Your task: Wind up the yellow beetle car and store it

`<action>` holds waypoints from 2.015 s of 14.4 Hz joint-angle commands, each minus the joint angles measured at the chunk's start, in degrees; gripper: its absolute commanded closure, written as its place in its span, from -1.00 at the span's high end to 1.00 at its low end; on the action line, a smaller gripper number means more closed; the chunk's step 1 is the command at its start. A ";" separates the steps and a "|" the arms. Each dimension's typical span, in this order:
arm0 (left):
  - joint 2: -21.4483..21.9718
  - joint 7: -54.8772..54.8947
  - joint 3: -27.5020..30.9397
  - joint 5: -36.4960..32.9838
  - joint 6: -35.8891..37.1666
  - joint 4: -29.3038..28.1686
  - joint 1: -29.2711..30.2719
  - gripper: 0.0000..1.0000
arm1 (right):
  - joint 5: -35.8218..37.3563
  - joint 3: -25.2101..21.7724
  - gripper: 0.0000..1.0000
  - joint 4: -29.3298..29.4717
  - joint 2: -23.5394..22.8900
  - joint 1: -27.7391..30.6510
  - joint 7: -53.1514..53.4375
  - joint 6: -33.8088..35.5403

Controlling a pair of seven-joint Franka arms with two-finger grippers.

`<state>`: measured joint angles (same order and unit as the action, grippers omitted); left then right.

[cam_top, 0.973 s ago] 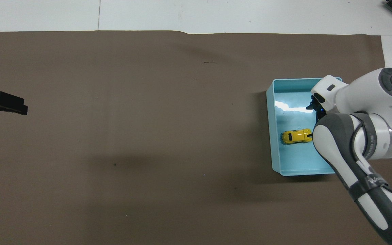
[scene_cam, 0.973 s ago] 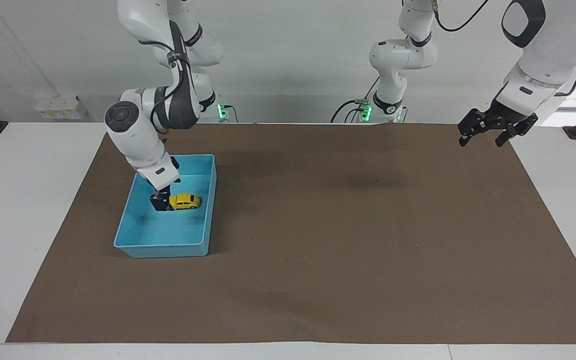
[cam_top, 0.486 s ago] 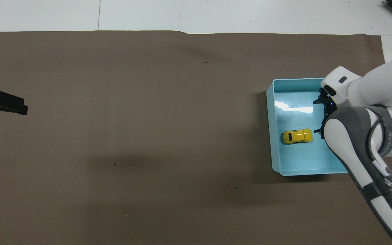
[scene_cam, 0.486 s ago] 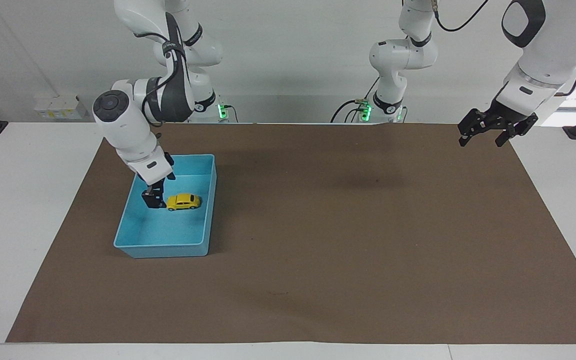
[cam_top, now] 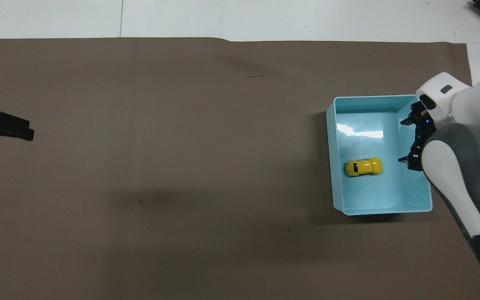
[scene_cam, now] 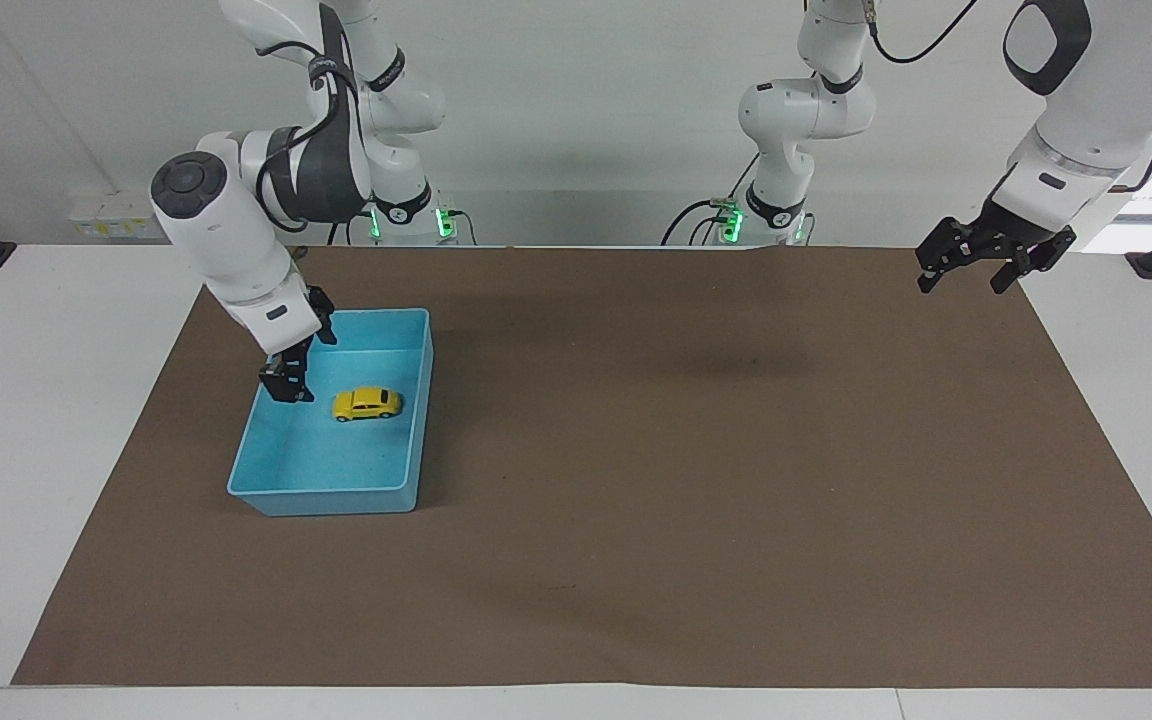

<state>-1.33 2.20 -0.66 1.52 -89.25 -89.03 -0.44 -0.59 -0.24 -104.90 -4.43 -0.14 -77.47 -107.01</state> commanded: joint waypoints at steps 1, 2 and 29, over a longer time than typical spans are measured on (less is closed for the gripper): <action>0.98 -0.53 -0.30 -0.73 0.48 -0.71 0.44 1.00 | -0.82 0.68 1.00 -0.13 2.58 0.67 5.47 1.71; 0.98 -0.53 -0.30 -0.73 0.57 -0.71 0.44 1.00 | -0.82 0.68 1.00 -0.13 3.19 0.67 7.49 2.15; 0.98 -0.53 -0.30 -0.73 0.48 -0.71 0.44 1.00 | -5.74 -2.04 1.00 12.88 6.36 0.59 73.16 14.11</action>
<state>-1.33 2.20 -0.66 1.52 -89.25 -89.03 -0.44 -5.67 -2.22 -93.72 3.05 0.26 -5.64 -94.17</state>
